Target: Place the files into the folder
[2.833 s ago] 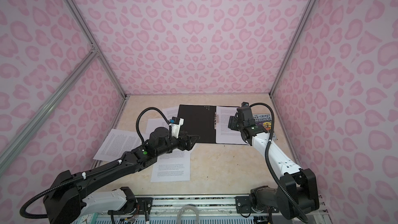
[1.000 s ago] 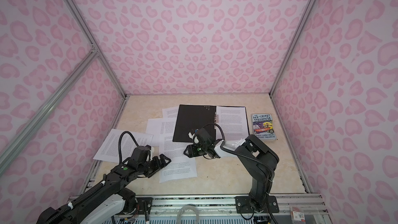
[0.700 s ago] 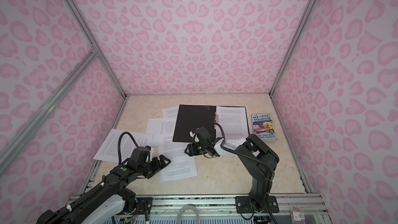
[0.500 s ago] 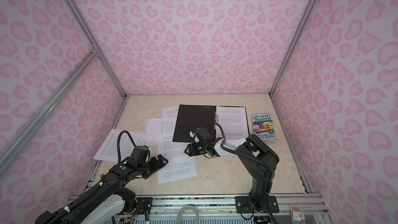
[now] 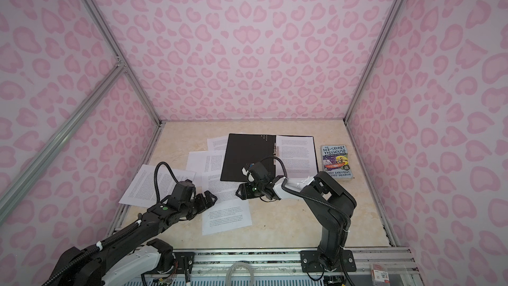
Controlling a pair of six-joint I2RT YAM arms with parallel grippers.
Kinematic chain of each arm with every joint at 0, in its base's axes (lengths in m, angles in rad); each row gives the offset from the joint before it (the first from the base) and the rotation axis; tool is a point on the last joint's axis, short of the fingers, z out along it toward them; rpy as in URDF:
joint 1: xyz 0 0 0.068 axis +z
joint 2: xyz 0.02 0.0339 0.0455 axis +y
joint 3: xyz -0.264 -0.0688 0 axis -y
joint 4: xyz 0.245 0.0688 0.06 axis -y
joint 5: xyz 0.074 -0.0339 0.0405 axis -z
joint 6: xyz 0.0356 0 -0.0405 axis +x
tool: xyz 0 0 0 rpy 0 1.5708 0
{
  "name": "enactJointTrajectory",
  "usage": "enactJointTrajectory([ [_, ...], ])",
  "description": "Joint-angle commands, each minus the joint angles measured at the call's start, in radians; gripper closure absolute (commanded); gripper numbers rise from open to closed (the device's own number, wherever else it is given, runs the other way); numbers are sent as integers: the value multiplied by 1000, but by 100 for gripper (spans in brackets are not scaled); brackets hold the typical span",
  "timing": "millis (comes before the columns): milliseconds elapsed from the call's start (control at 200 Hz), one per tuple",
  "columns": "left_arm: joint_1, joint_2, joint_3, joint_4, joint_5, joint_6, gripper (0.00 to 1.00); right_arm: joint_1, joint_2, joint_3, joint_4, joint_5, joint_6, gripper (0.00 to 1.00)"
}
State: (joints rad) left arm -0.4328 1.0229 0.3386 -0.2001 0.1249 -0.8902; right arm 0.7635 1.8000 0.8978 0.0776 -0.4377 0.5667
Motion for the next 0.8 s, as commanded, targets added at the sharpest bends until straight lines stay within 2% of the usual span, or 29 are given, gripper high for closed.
enactJointTrajectory([
  [0, 6, 39, -37, -93, -15, -10, 4, 0, 16, 1, -51, 15, 1, 38],
  [165, 6, 70, -73, 30, 150, -25, 4, 0, 27, 3, -42, -2, 6, 38],
  [340, 6, -18, -106, 71, 246, -86, 3, 2, 37, 6, -39, -12, 12, 38],
  [560, 6, -135, -149, 62, 295, -143, 4, 3, 32, 4, -41, -3, 14, 38],
  [795, 6, -164, -208, 182, 349, -177, 4, 3, 36, 3, -32, -13, 20, 37],
])
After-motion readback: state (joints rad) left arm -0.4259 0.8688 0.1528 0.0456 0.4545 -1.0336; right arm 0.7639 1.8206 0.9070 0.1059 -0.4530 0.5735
